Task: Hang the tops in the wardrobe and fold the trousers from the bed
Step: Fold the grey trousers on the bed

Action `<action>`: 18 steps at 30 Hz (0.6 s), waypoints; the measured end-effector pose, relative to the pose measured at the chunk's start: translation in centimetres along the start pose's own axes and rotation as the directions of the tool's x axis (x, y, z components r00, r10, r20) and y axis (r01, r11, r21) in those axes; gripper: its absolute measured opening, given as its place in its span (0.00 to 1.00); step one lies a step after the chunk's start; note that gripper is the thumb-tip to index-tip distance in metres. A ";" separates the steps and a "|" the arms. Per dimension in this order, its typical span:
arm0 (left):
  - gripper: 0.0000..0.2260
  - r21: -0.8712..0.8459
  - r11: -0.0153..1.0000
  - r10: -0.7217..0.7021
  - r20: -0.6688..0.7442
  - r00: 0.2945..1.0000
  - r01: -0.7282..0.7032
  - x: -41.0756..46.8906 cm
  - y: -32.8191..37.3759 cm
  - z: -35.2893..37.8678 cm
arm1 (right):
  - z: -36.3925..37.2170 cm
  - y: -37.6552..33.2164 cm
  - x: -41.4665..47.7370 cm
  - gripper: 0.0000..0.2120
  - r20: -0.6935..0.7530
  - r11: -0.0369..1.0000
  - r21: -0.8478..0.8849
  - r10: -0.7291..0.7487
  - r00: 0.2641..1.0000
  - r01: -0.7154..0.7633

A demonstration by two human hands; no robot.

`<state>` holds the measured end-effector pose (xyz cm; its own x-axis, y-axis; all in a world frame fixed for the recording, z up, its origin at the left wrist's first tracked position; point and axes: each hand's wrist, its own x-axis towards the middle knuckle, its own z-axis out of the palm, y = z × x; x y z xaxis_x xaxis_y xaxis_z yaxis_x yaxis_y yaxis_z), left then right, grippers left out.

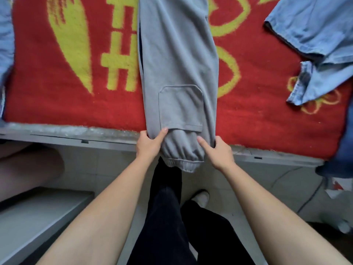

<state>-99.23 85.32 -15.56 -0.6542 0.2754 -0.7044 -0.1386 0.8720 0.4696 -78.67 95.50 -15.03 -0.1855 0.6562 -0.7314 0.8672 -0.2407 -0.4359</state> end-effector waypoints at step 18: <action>0.07 -0.346 0.874 -0.211 0.364 0.907 0.342 -13.1 -1.6 -4.7 | -5.4 1.0 -10.2 0.08 0.278 0.744 0.615 0.108 0.955 -0.263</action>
<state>-93.98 78.45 -4.56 -0.2938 0.2133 -0.9318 -0.6021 0.7159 0.3537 -73.46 92.39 -5.14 -0.2117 0.4016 -0.8910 0.4098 -0.7912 -0.4540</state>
